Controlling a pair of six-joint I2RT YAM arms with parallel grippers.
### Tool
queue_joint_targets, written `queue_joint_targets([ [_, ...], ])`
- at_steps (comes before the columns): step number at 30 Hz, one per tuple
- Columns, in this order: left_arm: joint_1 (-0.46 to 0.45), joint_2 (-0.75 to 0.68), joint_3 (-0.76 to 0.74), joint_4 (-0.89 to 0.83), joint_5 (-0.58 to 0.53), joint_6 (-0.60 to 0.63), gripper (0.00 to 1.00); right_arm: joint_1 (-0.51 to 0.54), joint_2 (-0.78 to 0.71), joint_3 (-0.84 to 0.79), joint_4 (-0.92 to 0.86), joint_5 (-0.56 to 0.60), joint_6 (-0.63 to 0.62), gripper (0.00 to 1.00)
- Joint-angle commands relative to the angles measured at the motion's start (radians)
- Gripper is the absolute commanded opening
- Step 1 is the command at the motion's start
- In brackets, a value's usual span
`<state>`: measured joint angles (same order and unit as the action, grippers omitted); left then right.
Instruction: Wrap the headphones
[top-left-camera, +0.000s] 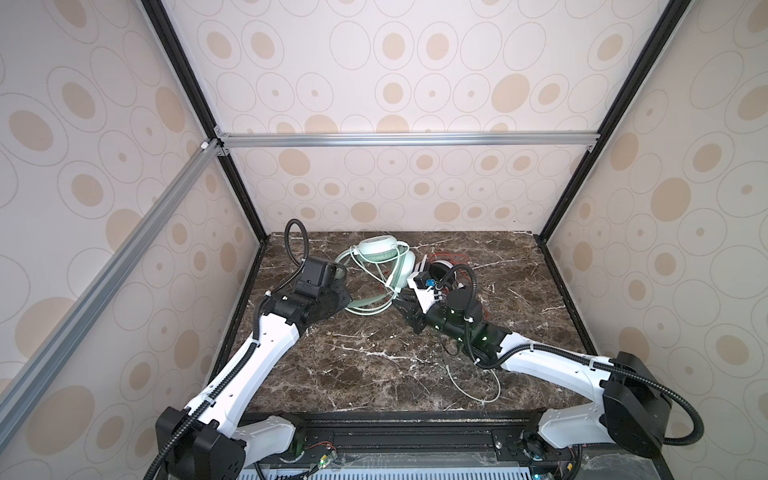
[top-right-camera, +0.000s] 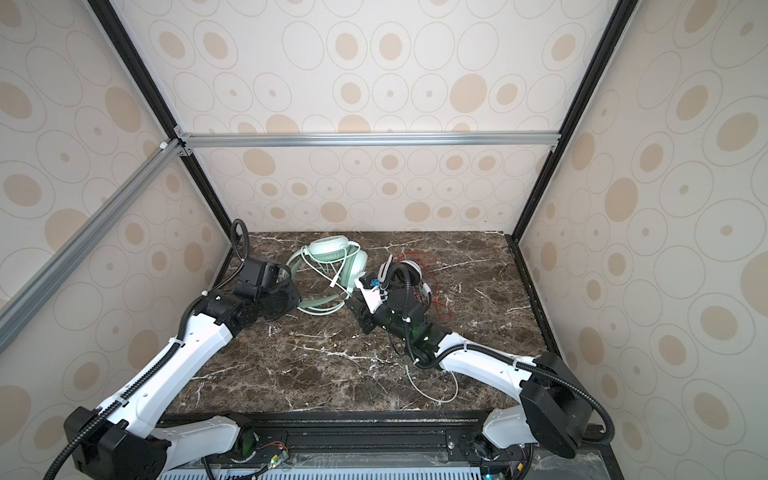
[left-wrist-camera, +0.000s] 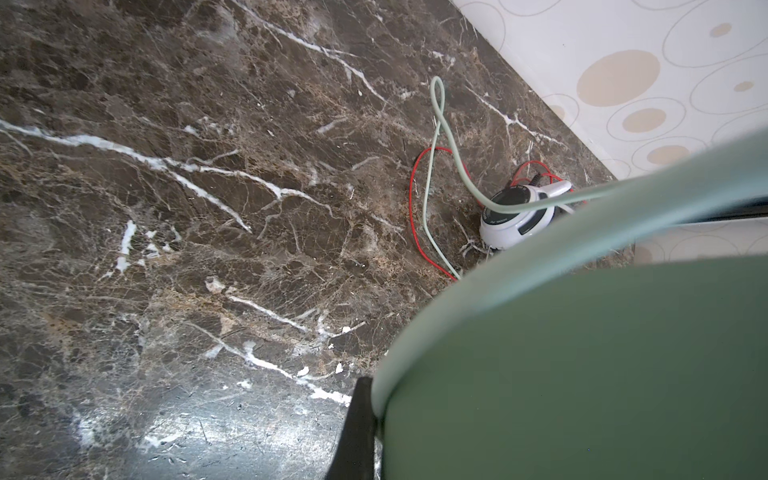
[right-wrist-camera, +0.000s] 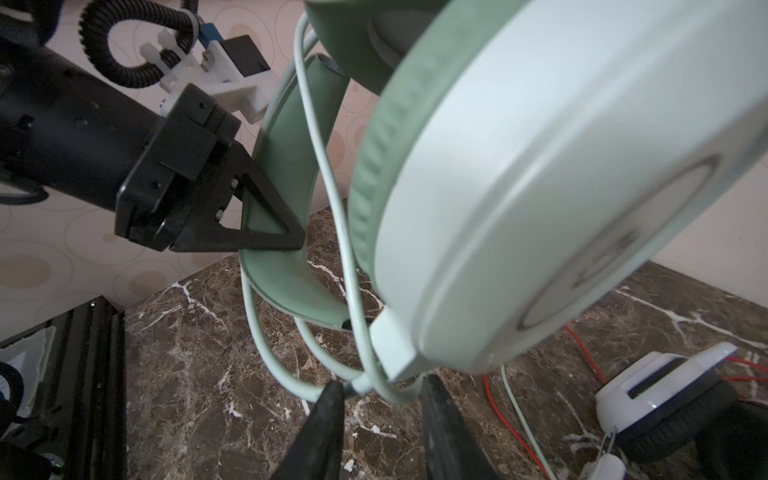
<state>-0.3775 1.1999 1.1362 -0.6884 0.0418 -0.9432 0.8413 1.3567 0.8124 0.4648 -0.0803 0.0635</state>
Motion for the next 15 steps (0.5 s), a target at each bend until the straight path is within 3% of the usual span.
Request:
queue_joint_targets([
  [1,0.003,0.003,0.039,0.061,0.034,0.007,0.00,0.004,-0.023,-0.023,0.053,-0.023,-0.145,0.34],
  [5,0.002,0.009,0.042,0.059,0.049,0.012,0.00,0.004,0.001,-0.081,0.210,-0.071,-0.261,0.34],
  [8,0.003,0.006,0.041,0.056,0.052,0.015,0.00,0.005,0.017,-0.077,0.223,-0.095,-0.298,0.31],
  [15,0.002,0.007,0.043,0.048,0.052,0.021,0.00,0.004,0.024,-0.063,0.222,-0.099,-0.324,0.11],
])
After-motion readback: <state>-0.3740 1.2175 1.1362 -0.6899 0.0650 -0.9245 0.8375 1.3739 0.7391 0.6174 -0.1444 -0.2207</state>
